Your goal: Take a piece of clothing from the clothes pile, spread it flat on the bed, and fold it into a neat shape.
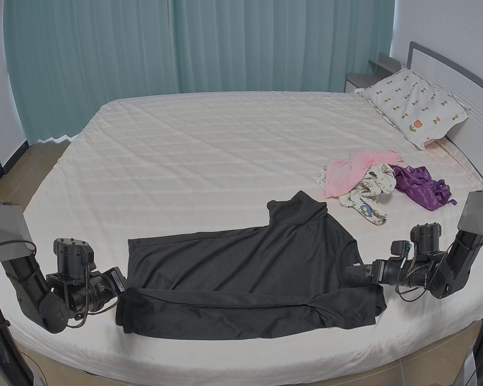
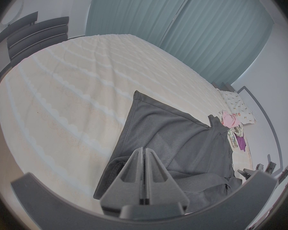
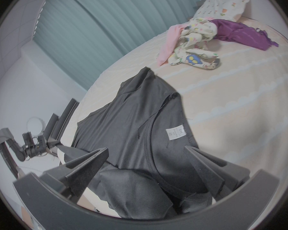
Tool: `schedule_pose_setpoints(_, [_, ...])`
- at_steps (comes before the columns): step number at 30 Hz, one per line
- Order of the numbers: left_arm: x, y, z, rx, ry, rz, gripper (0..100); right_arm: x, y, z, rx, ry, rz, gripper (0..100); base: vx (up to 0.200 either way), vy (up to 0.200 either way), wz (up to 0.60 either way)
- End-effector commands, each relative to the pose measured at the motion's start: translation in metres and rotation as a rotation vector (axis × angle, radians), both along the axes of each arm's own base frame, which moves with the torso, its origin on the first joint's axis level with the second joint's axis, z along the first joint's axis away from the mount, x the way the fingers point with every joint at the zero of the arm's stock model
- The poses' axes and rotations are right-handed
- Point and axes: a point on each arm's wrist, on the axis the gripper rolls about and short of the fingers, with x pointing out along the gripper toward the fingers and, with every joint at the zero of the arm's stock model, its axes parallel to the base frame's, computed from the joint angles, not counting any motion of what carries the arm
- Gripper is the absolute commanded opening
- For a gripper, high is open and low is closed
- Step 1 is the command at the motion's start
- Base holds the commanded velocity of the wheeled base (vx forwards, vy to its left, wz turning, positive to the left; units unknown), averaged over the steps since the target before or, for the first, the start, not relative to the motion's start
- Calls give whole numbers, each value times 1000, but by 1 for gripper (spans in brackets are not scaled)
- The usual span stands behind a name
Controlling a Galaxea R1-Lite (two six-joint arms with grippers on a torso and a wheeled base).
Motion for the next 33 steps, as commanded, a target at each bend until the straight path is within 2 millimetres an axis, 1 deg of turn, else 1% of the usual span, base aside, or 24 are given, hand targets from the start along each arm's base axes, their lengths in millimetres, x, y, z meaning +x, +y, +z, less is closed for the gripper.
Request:
schedule_pose_setpoints(1, [-2,0,3,-2,-9,-1,0,0,0,-11,-4,21,37,100,0,0,0])
schedule_pose_setpoints(5, [-1,0,3,-5,-9,-3,0,1,-1,-24,-35,24,87,100,0,0,0])
schedule_pose_setpoints(10, [-1,0,3,-6,-7,-4,0,-3,1,-28,-2,37,144,100,0,0,0])
schedule_pose_setpoints(13, [-2,0,2,-6,-4,-6,0,-4,1,-37,-16,54,160,100,0,0,0])
schedule_pose_setpoints(14, [-2,0,2,-5,-3,-6,0,-4,1,-37,-16,54,160,100,0,0,0])
schedule_pose_setpoints(15, [-2,0,2,-7,-3,-5,0,-5,1,-40,-21,56,176,0,0,0,0])
schedule_pose_setpoints(18, [-2,0,2,-7,-3,-3,0,-5,1,-40,-14,53,184,0,0,0,0])
schedule_pose_setpoints(21, [-2,0,3,-6,-6,-2,0,-7,-1,-36,-4,46,187,0,0,0,0])
schedule_pose_setpoints(22, [-2,1,3,-6,-7,-1,0,-7,-3,-31,-3,36,180,0,0,0,0])
schedule_pose_setpoints(28, [-3,1,5,4,-13,4,0,-11,-9,-20,22,12,180,0,0,0,0])
schedule_pose_setpoints(33, [-13,3,9,10,8,7,0,-17,-10,-9,30,-22,187,0,0,0,0])
